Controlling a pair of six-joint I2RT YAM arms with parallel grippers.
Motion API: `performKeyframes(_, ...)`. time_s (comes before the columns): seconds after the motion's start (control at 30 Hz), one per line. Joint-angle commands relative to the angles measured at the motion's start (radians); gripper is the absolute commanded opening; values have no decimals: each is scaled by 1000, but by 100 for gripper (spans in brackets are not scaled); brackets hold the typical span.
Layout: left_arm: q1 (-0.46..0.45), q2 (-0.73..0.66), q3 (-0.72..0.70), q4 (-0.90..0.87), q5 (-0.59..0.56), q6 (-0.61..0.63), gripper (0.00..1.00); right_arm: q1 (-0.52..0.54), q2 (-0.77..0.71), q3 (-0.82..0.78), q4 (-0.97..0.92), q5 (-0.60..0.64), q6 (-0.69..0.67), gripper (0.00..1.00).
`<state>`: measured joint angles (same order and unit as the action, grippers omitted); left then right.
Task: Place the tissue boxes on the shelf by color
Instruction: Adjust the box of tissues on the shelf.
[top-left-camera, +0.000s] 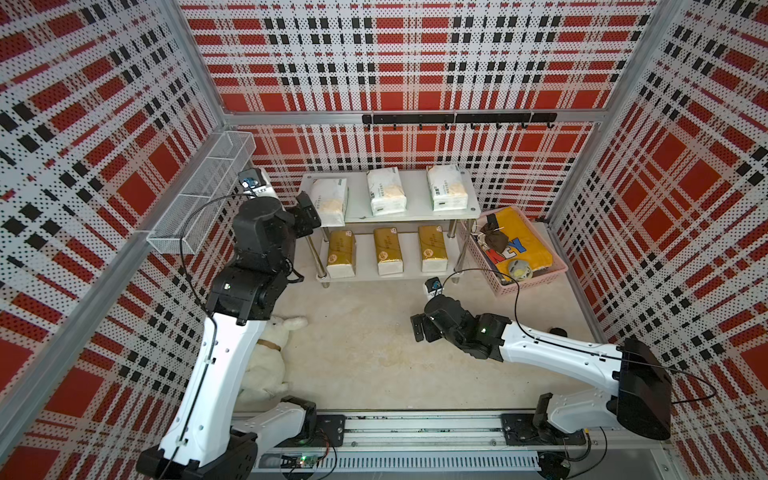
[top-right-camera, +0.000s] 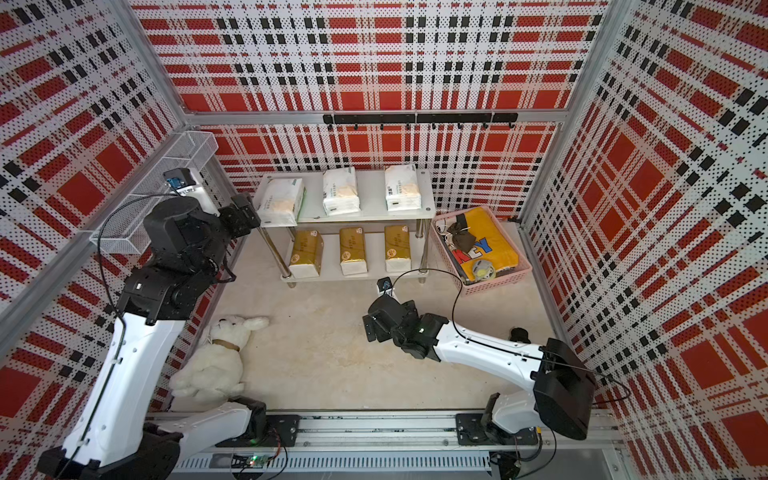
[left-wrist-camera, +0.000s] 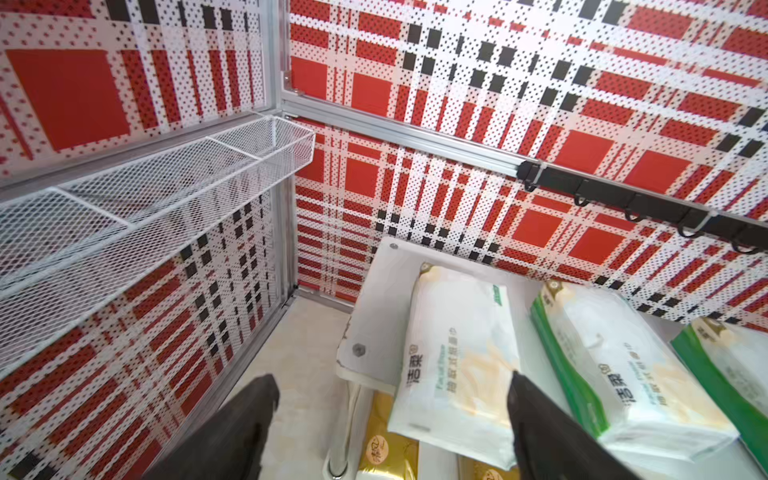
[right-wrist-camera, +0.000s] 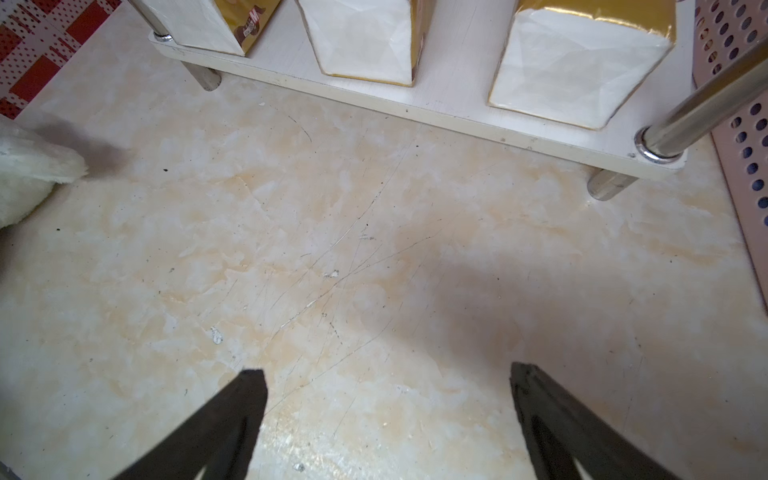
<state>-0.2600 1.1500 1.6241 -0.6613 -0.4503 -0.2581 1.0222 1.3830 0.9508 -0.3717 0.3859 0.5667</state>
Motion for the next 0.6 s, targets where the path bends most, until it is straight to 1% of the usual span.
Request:
performKeyframes(0.0,38,11,-36,-127,61,-20,89,8,10,19,10,6,-5,100)
performKeyframes(0.17,49,4,-64,-174,131,-5,88,9,11,19,12,5,-5,100)
performKeyframes(0.4,54,61,-67,-169,159,26,88,9,24,29,20,-6,-6,100)
performKeyframes(0.57,59,133,-40,-139,136,51,87,8,17,25,21,-1,-5,100)
